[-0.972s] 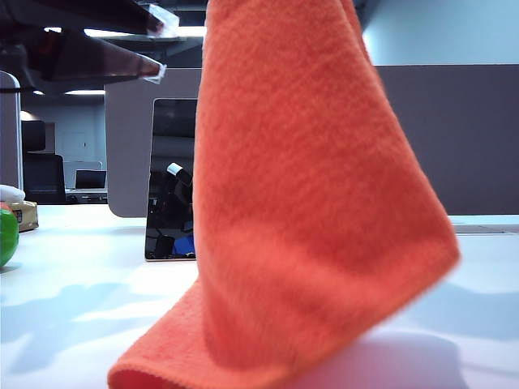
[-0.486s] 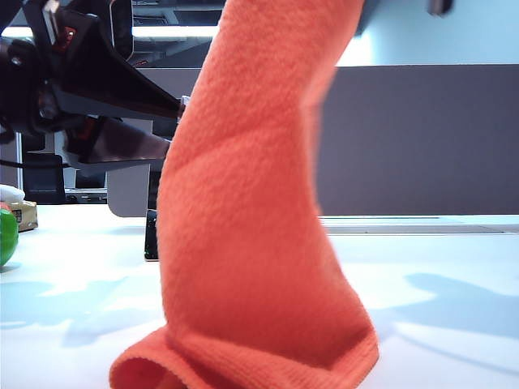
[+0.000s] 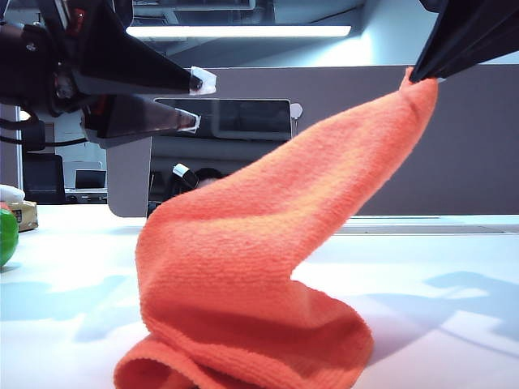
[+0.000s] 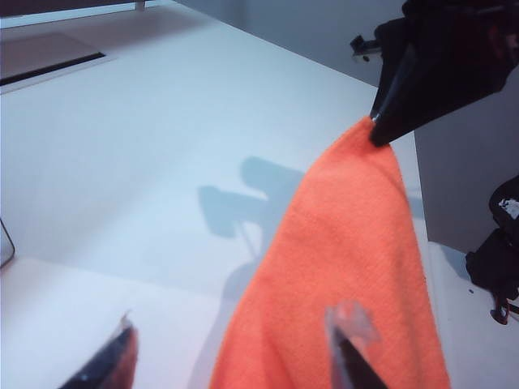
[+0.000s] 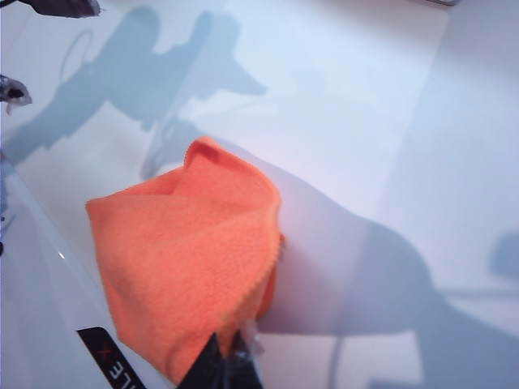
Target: Pick up the cloth from the table and use it to cover the mirror.
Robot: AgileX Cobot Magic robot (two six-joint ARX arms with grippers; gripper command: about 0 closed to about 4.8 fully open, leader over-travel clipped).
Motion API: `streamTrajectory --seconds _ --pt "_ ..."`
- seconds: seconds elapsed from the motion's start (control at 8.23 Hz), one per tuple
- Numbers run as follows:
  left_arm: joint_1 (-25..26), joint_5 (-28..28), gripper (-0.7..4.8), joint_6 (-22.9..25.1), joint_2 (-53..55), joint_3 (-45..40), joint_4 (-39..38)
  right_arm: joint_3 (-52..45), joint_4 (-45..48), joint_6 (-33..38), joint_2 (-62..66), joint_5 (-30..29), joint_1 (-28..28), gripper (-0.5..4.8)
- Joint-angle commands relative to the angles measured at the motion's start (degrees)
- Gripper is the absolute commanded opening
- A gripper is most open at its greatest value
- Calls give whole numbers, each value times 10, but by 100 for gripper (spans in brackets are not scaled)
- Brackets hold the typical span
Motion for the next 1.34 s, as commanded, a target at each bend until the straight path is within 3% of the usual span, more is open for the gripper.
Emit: streamTrajectory --seconds 0.12,0.36,0.49,0.61,0.73,1.09,1.34 --pt "-30 12 311 -27 102 2 -8 2 5 -43 -2 5 0 -6" --pt "-29 -39 312 -25 106 2 -22 2 5 -45 -2 5 0 -6" --pt "-29 -107 310 -14 106 2 -86 2 5 -56 -2 10 0 -6" --pt "-29 -134 309 25 106 2 -129 2 5 -56 -2 15 0 -6" --pt "-29 -135 264 30 106 2 -139 2 11 -57 -2 15 0 -6" --pt "-29 -51 263 28 108 2 -130 2 31 -57 -2 13 0 -6" --pt "-43 -37 258 24 112 2 -141 2 33 -57 -2 13 0 -6"
